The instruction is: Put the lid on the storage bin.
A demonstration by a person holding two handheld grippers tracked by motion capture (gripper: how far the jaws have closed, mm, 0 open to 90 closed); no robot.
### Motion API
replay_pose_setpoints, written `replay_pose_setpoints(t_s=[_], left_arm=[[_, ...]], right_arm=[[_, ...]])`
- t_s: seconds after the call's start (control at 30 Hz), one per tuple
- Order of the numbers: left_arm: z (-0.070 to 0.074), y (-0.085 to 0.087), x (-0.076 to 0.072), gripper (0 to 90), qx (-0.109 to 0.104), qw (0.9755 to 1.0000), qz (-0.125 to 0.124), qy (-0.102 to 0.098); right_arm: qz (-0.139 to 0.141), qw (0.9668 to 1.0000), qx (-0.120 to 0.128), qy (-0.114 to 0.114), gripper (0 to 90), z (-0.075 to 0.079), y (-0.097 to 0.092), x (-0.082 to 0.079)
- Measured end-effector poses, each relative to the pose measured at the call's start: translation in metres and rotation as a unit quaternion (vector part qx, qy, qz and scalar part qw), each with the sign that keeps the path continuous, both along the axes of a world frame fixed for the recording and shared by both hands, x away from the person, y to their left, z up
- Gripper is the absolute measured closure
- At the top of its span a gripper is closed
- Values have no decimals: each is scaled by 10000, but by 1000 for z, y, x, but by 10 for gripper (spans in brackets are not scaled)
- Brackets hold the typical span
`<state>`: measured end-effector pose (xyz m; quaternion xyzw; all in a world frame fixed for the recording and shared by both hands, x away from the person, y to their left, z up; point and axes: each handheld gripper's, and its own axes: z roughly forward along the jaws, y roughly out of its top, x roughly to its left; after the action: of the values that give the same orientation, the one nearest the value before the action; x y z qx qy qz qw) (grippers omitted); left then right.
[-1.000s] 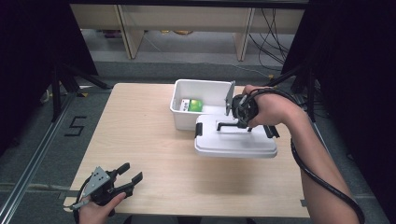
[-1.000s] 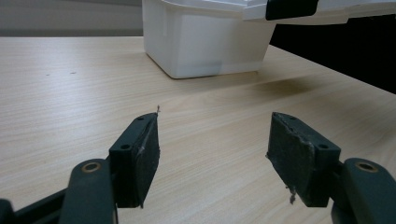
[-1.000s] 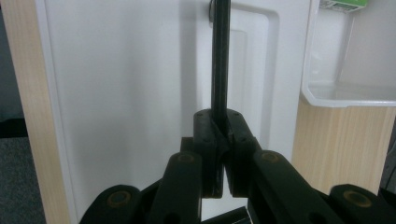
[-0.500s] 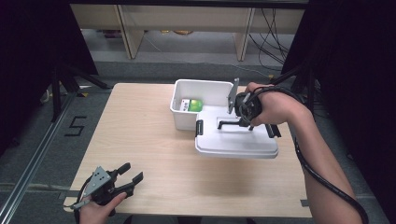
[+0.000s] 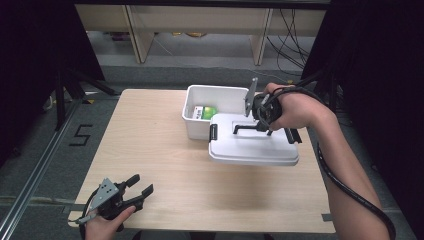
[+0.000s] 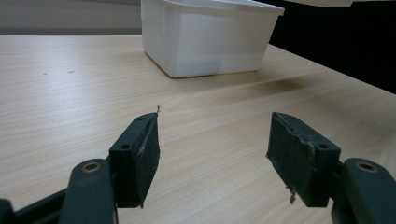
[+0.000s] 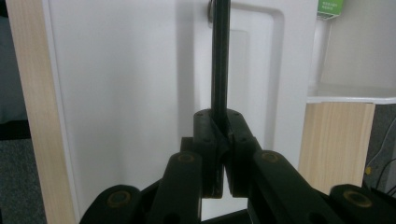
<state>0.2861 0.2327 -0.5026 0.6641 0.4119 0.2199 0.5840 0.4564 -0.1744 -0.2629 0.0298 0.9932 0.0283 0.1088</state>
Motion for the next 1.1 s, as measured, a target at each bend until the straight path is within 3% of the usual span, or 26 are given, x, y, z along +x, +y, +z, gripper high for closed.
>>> replay_pose_setpoints(t_s=[0.03,0.07,0.13,0.2,0.33,0.37,0.47,0.5,0.53,0.6,0.9,0.97,1.0,1.1], left_arm=[[0,0,0,333,5,10000,-7,-2],[0,0,0,333,10,10000,-8,-2],[0,0,0,333,3,10000,-1,-3],[0,0,0,333,7,10000,7,7],[0,0,0,333,43,10000,29,34],[0,0,0,333,37,10000,28,32],[0,0,0,333,1,10000,15,3],[0,0,0,333,-7,10000,24,10],[0,0,0,333,-7,10000,24,10],[0,0,-1,333,24,10000,51,53],[1,2,0,333,42,10000,37,36],[1,2,-1,333,38,10000,55,51],[1,2,-1,333,46,10000,39,37],[1,2,-1,333,48,10000,40,35]], right_arm=[[229,9997,41,-72,853,0,-1,3],[229,9997,41,-72,853,0,-1,3],[-39,10000,8,-36,854,3,0,1],[131,9999,55,-68,854,4,0,4],[70,9999,70,-96,853,6,1,6],[225,9996,116,-124,853,5,0,9],[297,9993,127,-167,853,8,2,12],[97,9998,111,-138,853,9,3,9],[305,9992,129,-204,853,9,4,12],[121,9996,141,-202,853,11,5,11],[118,9993,154,-314,853,16,14,16],[293,9987,190,-372,853,18,15,21],[157,9991,183,-347,853,19,16,19],[125,9989,216,-395,853,21,19,22]])
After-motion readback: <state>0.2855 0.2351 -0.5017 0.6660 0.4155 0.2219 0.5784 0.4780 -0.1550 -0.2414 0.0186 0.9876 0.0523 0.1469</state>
